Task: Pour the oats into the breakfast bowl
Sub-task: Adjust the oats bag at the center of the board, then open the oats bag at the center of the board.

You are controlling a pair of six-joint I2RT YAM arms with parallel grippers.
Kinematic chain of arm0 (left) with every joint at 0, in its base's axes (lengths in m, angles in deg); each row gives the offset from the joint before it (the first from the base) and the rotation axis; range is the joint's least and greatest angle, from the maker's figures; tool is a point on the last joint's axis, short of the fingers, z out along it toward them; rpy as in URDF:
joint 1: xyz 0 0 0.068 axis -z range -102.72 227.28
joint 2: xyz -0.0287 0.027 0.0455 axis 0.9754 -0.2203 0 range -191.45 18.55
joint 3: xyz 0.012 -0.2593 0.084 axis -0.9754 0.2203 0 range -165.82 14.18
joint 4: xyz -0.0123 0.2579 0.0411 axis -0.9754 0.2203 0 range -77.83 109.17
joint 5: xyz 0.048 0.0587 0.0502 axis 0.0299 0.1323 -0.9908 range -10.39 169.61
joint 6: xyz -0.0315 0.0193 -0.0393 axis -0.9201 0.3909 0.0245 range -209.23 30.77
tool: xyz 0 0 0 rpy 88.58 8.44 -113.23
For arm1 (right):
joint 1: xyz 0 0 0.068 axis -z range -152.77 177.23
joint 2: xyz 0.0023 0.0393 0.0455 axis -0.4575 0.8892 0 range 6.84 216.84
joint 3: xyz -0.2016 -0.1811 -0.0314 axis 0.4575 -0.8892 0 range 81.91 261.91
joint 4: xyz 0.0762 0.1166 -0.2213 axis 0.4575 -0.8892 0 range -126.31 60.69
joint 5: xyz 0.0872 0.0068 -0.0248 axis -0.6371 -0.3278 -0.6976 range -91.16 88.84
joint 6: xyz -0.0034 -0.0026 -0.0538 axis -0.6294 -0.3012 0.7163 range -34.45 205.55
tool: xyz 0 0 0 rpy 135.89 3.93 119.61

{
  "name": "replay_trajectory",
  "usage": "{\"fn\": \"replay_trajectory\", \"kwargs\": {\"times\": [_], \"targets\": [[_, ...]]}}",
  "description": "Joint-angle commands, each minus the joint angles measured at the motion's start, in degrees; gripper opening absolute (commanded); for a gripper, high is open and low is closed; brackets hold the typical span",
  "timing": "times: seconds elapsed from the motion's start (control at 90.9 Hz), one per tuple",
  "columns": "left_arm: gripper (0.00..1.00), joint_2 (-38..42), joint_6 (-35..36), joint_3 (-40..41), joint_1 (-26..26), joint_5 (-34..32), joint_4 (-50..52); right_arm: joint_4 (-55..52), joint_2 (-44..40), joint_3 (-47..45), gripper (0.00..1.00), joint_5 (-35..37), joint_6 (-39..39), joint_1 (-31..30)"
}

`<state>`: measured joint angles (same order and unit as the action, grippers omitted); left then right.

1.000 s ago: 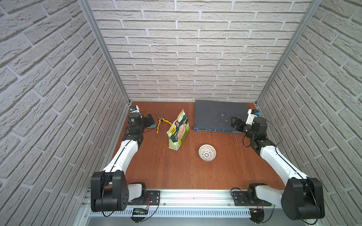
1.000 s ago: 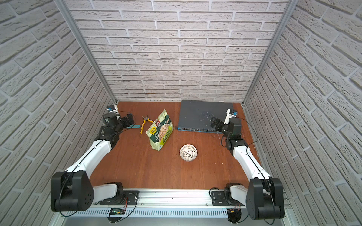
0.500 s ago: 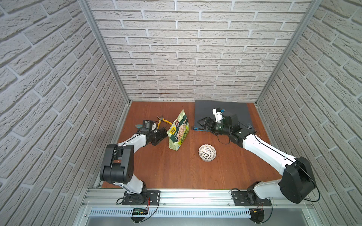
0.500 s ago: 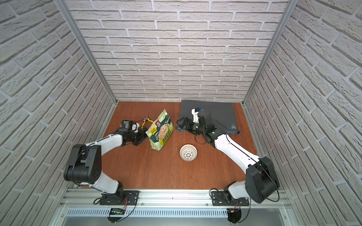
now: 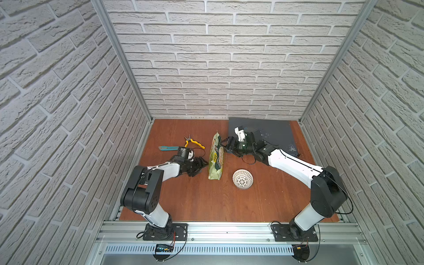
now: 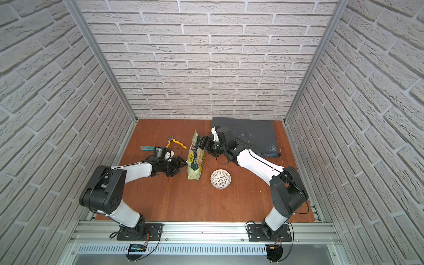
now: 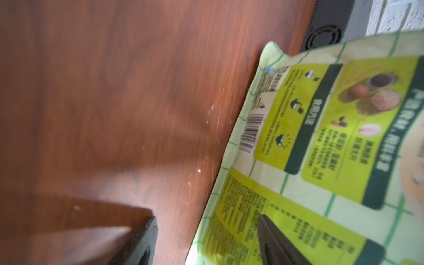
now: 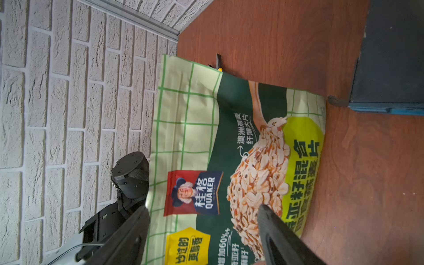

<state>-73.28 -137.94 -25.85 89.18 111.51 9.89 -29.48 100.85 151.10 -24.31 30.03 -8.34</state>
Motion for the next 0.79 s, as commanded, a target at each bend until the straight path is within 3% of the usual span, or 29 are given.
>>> {"fn": "replay_trajectory", "kwargs": {"times": [0.0, 0.209, 0.418, 0.638, 0.781], "targets": [[0.71, 1.4, -2.0, 1.3, 2.4, -2.9, -2.0, 0.6, 0.1, 2.3, 0.74, -1.3, 1.2, -0.3], [0.71, 2.9, -2.6, 2.2, 3.8, -7.6, -1.7, -1.0, 0.0, 3.3, 0.69, -1.6, 2.6, -0.4], [0.71, 3.4, -2.0, 1.4, 3.8, -9.1, -0.4, -3.4, 2.5, 7.4, 0.57, -3.9, 4.3, -0.9], [0.72, 3.5, -1.5, 1.3, 3.8, -9.6, 0.3, -5.9, 4.1, 9.3, 0.53, -3.8, 5.5, -1.6], [0.72, 3.5, -1.4, 1.1, 3.8, -9.8, 0.6, -6.6, 4.4, 9.6, 0.42, -3.5, 5.7, -1.8]]}}
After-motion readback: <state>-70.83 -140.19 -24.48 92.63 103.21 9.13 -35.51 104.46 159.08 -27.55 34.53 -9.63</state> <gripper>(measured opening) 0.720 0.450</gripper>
